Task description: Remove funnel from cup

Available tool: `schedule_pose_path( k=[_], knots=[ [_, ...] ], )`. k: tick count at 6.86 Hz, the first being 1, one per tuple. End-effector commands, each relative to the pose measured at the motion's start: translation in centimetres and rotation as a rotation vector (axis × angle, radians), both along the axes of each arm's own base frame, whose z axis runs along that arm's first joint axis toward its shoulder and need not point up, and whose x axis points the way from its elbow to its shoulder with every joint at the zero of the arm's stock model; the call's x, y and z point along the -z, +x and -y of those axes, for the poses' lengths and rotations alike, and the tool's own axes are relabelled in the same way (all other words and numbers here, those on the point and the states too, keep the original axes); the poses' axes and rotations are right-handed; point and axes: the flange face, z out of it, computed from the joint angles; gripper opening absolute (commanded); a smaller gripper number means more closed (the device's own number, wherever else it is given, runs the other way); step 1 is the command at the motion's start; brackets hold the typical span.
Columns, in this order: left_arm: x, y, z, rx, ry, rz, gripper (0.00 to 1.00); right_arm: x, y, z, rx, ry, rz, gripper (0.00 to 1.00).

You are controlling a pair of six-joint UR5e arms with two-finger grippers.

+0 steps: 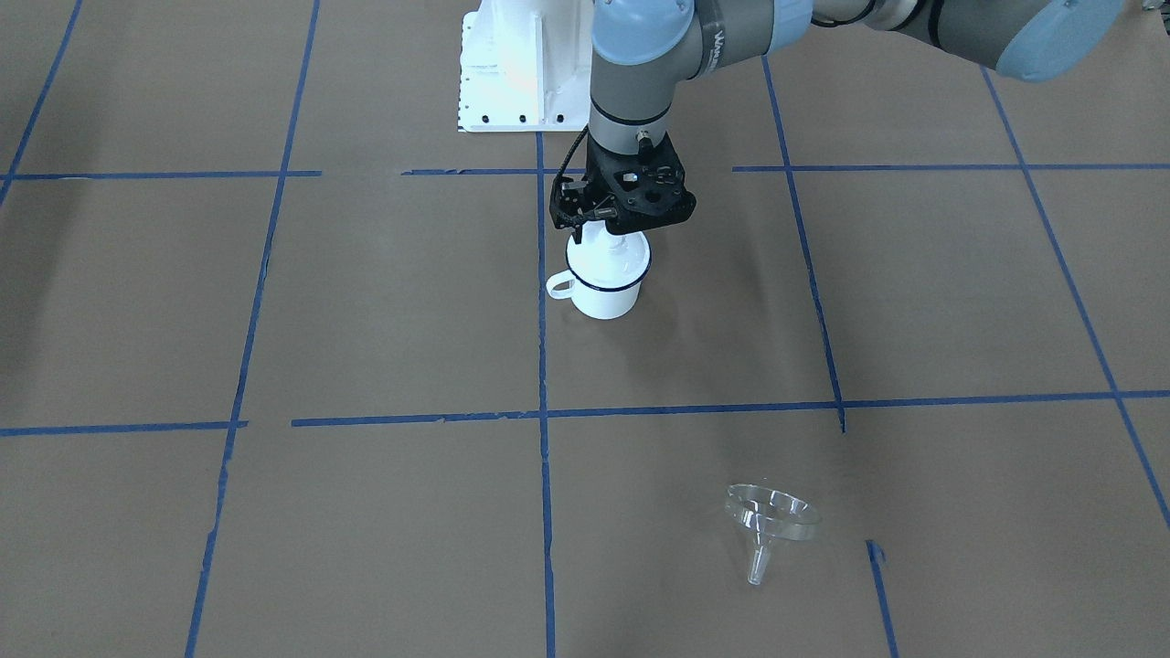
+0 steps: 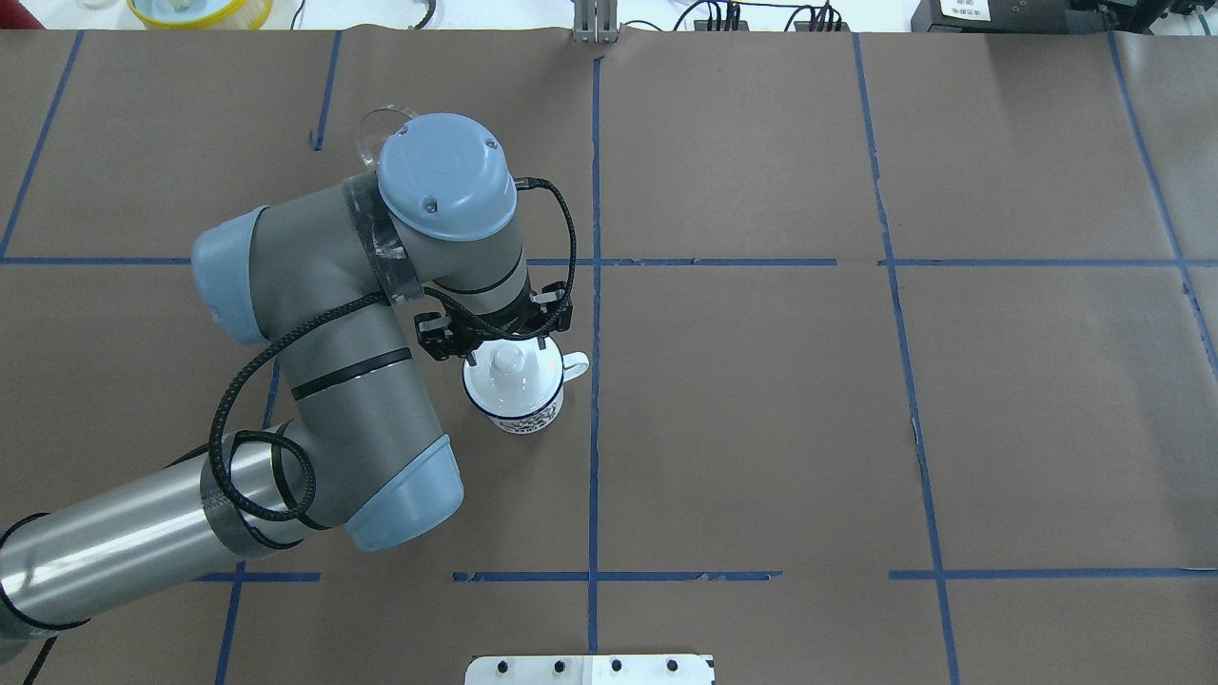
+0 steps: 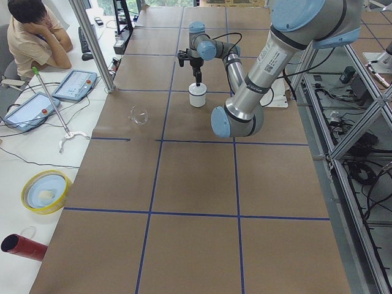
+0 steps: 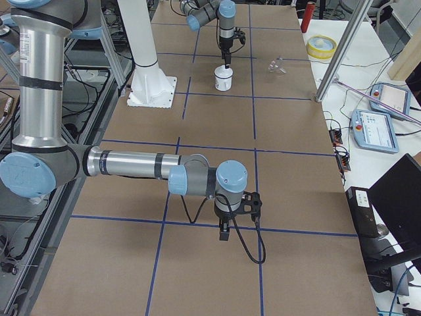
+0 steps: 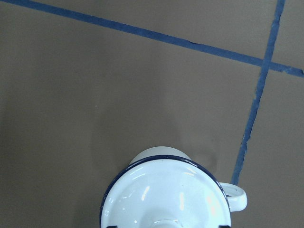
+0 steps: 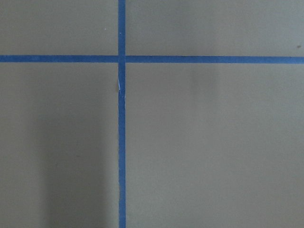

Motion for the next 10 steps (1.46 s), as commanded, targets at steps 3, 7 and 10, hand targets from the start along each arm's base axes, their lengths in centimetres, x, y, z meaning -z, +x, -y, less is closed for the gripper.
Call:
schedule_pose_path(
  k=[3,7,10],
  knots=[
    [-7.9,-18.4,6.1,-0.117,0.298,0.016,1.00,0.0,0.0,0.0,0.000,0.000,0.000,1.00],
    [-34.3,-46.1,10.0,-0.251,0.389,0.037,1.00,0.0,0.0,0.1,0.000,0.000,0.000,1.00],
    [-51.4,-55.8,3.4,-0.189,0.167,0.022,1.00,0.0,0.0,0.0,0.000,0.000,0.000,1.00]
  ],
)
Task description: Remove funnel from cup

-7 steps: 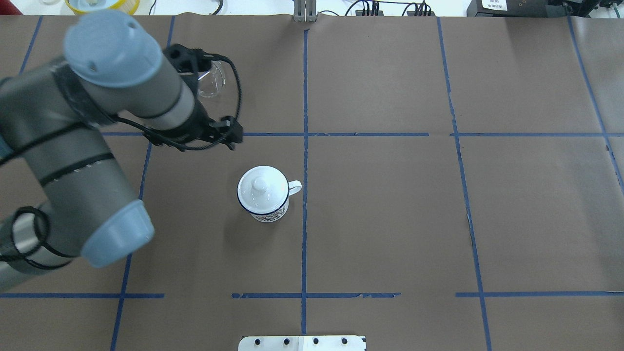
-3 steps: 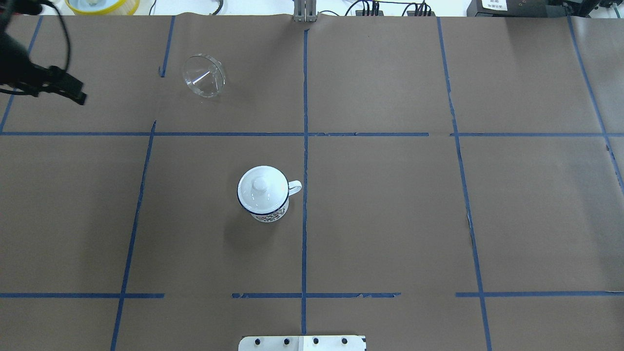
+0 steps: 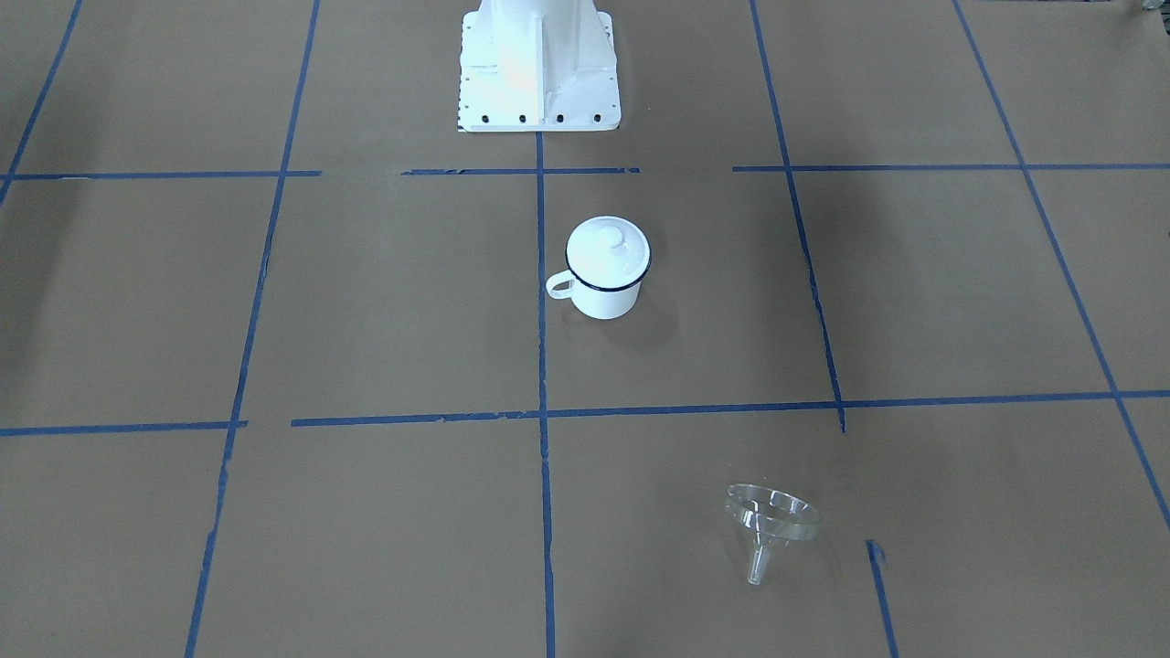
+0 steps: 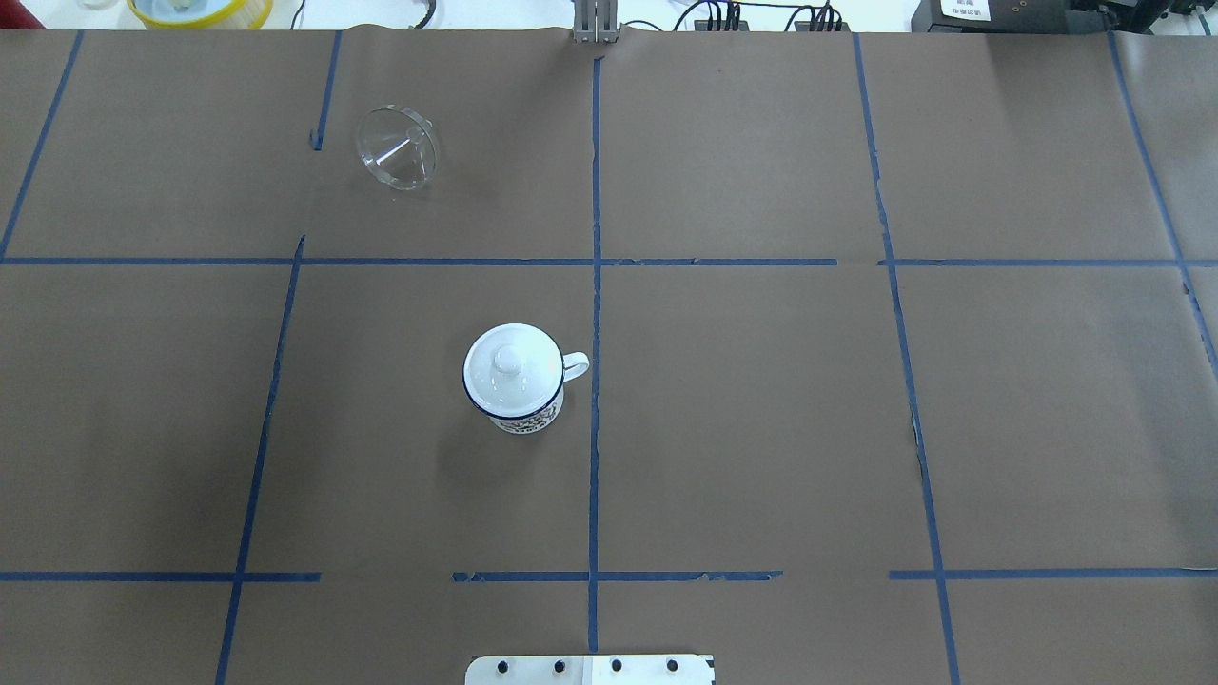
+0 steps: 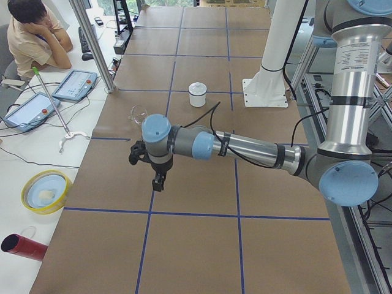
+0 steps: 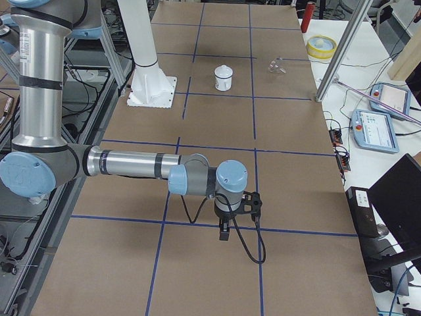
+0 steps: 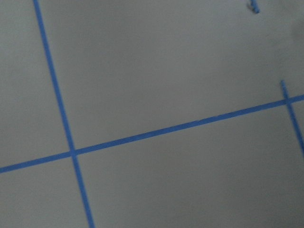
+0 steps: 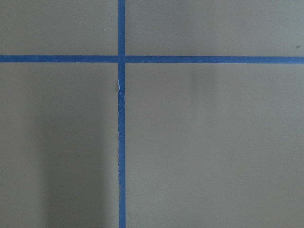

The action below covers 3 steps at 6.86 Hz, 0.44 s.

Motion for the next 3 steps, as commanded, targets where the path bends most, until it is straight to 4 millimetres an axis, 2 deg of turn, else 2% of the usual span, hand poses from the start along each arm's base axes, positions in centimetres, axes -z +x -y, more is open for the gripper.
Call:
schedule_pose_path(
  k=[1,3],
  knots=[
    [-5.18,-3.61,-3.37,0.059,-0.094,-0.005,1.00,-0.04,0.00,-0.02,0.000,-0.001,0.000,1.00],
    [-5.04,-3.77,-3.24,0.062,-0.090,-0.004,1.00,0.04,0.00,0.00,0.000,0.001,0.000,1.00]
  ],
)
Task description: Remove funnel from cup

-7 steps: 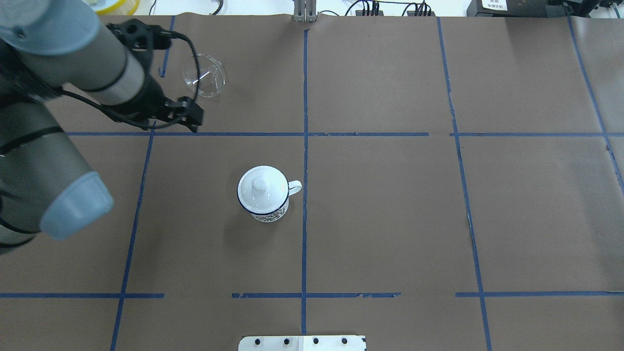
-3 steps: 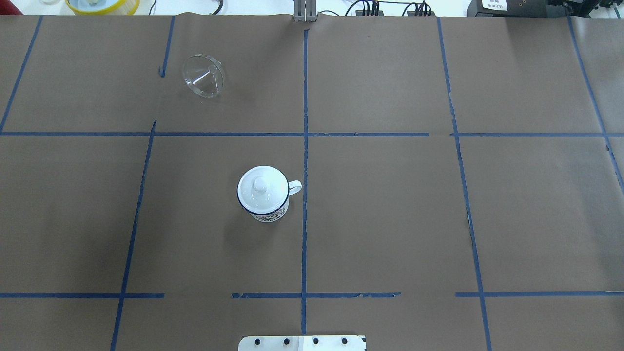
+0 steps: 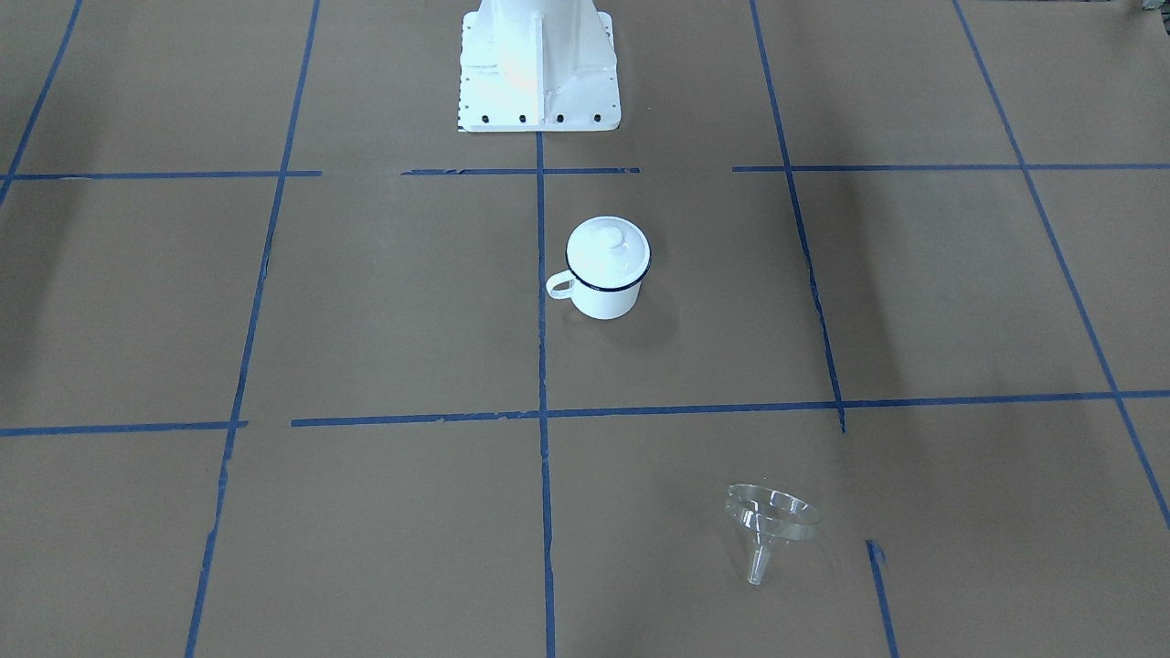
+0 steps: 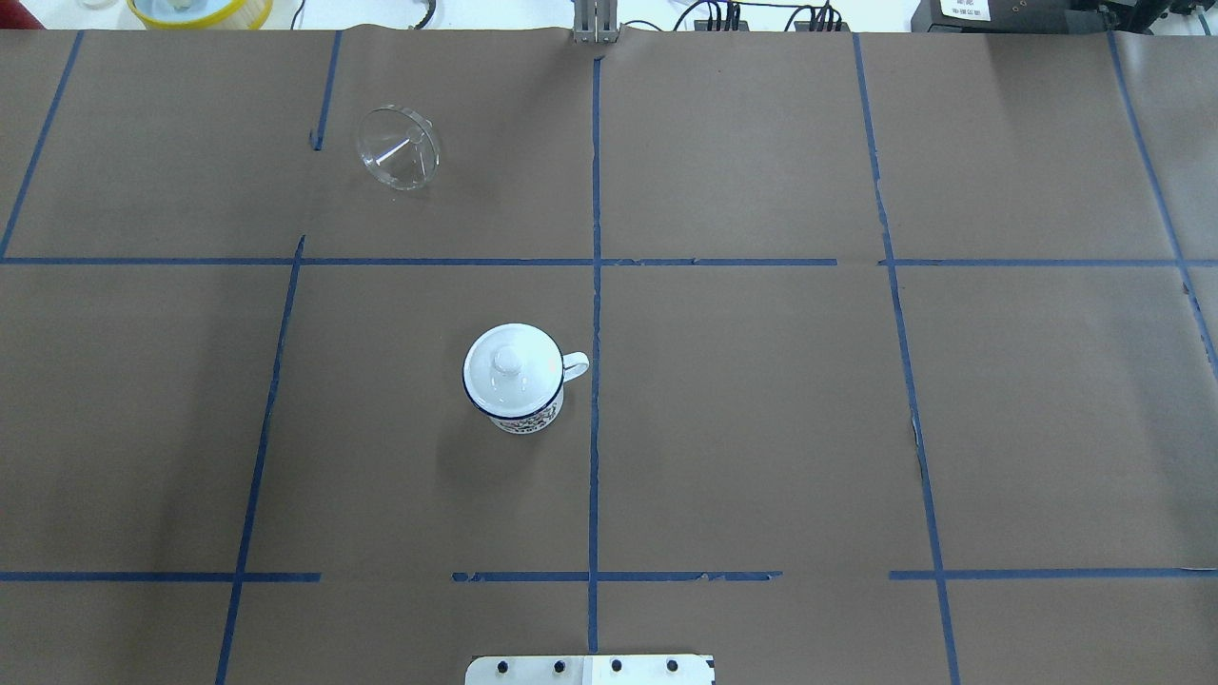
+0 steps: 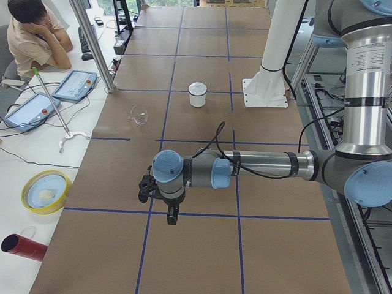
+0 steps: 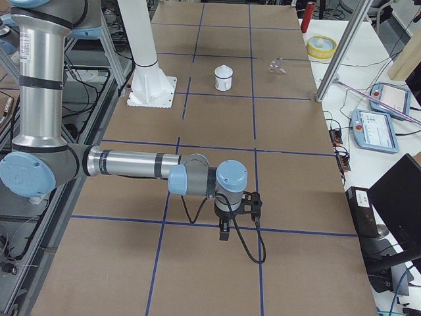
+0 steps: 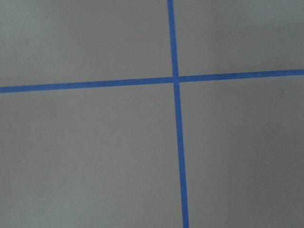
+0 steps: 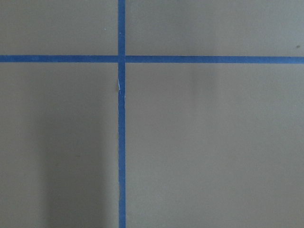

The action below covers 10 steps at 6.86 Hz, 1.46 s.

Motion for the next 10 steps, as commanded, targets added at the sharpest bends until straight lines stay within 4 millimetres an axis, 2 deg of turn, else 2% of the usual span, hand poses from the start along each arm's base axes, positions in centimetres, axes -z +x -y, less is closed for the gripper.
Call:
schedule_pose_path(
  k=[1,2,4,10],
  knots=[
    [0.32,-0.30,0.30,0.006,0.007,0.002,1.00,-0.05,0.00,-0.01,0.000,-0.001,0.000,1.00],
    [-0.27,-0.26,-0.21,0.007,-0.004,0.000,1.00,-0.05,0.00,-0.01,0.000,-0.001,0.000,1.00],
    [-0.52,-0.12,0.00,0.000,-0.001,-0.001,1.00,-0.05,0.00,-0.01,0.000,-0.001,0.000,1.00],
    [-0.23,-0.26,-0.25,0.005,0.002,0.000,1.00,0.02,0.00,0.00,0.000,0.000,0.000,1.00]
  ],
)
